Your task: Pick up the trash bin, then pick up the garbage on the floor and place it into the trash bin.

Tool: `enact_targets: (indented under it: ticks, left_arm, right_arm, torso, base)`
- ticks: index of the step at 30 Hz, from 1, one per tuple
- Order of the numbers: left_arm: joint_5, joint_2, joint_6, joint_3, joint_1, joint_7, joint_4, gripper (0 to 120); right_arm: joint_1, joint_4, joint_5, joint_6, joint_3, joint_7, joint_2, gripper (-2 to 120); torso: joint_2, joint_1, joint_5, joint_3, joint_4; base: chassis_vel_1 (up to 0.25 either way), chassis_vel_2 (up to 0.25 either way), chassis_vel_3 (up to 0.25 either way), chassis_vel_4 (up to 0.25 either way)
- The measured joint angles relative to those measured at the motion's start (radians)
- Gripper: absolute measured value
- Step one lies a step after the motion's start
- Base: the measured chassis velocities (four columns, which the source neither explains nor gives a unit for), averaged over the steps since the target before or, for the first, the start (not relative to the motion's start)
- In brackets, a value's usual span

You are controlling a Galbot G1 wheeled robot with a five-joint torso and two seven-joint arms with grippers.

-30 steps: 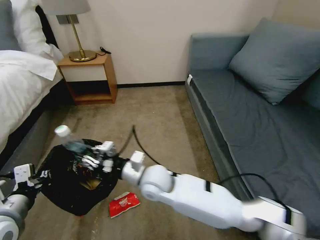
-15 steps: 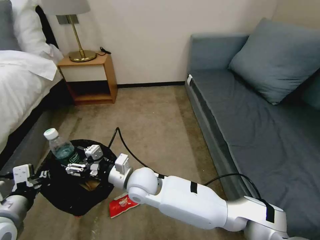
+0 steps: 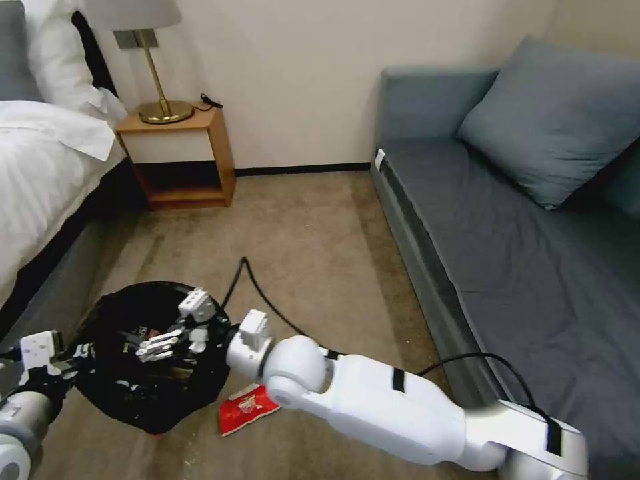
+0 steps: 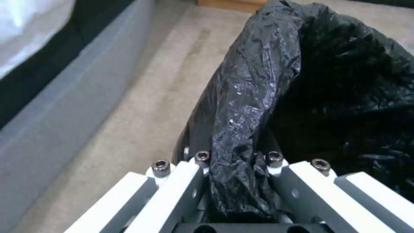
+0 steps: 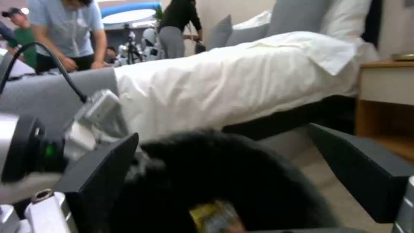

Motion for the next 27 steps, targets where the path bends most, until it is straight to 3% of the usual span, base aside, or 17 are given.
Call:
enact_targets:
  ticks: [4,6,13,16,19,27]
  left_arm:
    - [-0.003,0.010,-0.002,-0.022,-0.010,0.000,0.035,7]
    - [-0.003,0.010,-0.003,-0.026,-0.013,0.000,0.042,7]
    - [-0.004,0.007,-0.009,-0.039,-0.018,0.003,0.063,7]
    - [-0.004,0.002,-0.010,-0.043,-0.018,0.003,0.065,7]
    - [-0.004,-0.006,-0.011,-0.046,-0.016,0.003,0.065,7]
    - [-0.003,-0.014,-0.013,-0.053,-0.006,0.004,0.062,7]
  right_arm:
    - [-0.055,0.043,-0.042,0.001,0.084,-0.075,-0.138,100]
    - [-0.066,0.041,-0.050,0.006,0.102,-0.097,-0.165,100]
    - [-0.107,-0.125,-0.174,0.080,0.142,-0.309,-0.307,100]
    - [-0.106,-0.218,-0.261,0.114,0.098,-0.358,-0.301,100]
    - [-0.085,-0.366,-0.348,0.140,0.030,-0.409,-0.230,100]
    - [-0.010,-0.602,-0.372,0.148,-0.098,-0.457,-0.052,100]
  torso:
    - [0.000,0.000,0.0001,0.000,-0.0002]
    - [0.000,0.000,0.0000,0.000,-0.0002]
    - [0.000,0.000,0.0000,0.000,-0.0003]
    - [0.000,0.000,0.0001,0.000,-0.0003]
    - [0.000,0.000,-0.0001,0.000,-0.0001]
    - [0.000,0.000,-0.0003,0.000,0.0003]
  base:
    - [0.000,0.000,0.000,0.000]
    - [0.000,0.000,0.000,0.000]
    - [0.000,0.000,0.000,0.000]
    - [0.000,0.000,0.000,0.000]
    - [0.000,0.000,0.000,0.000]
    - [0.000,0.000,0.000,0.000]
